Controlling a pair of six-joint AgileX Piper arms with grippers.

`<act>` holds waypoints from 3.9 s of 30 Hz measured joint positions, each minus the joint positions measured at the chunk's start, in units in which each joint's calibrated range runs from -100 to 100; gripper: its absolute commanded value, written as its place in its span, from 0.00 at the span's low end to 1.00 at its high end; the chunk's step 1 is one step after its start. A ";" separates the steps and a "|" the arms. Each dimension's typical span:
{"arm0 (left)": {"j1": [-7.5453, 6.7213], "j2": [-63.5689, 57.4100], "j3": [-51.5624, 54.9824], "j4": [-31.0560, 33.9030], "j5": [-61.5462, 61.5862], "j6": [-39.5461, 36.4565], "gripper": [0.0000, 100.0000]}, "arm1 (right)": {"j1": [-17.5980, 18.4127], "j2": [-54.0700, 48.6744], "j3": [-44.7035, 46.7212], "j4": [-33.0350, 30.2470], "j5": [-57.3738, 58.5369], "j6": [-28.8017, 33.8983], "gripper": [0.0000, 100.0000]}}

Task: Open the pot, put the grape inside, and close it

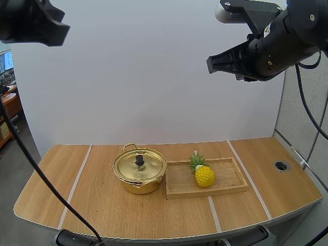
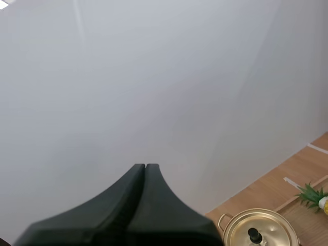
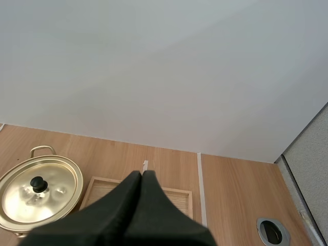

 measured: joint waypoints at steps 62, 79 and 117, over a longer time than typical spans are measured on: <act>5.98 -30.12 68.75 0.12 -54.92 -22.90 0.00 | -2.78 -35.11 56.20 2.77 -60.91 8.80 0.00; 5.98 -30.12 97.00 0.12 -80.44 -19.28 0.00 | -2.78 -35.36 81.65 2.56 -82.44 8.80 0.00; 6.65 -30.12 97.63 0.12 -68.68 -27.05 0.00 | -3.88 -35.95 81.84 2.56 -69.04 8.80 0.00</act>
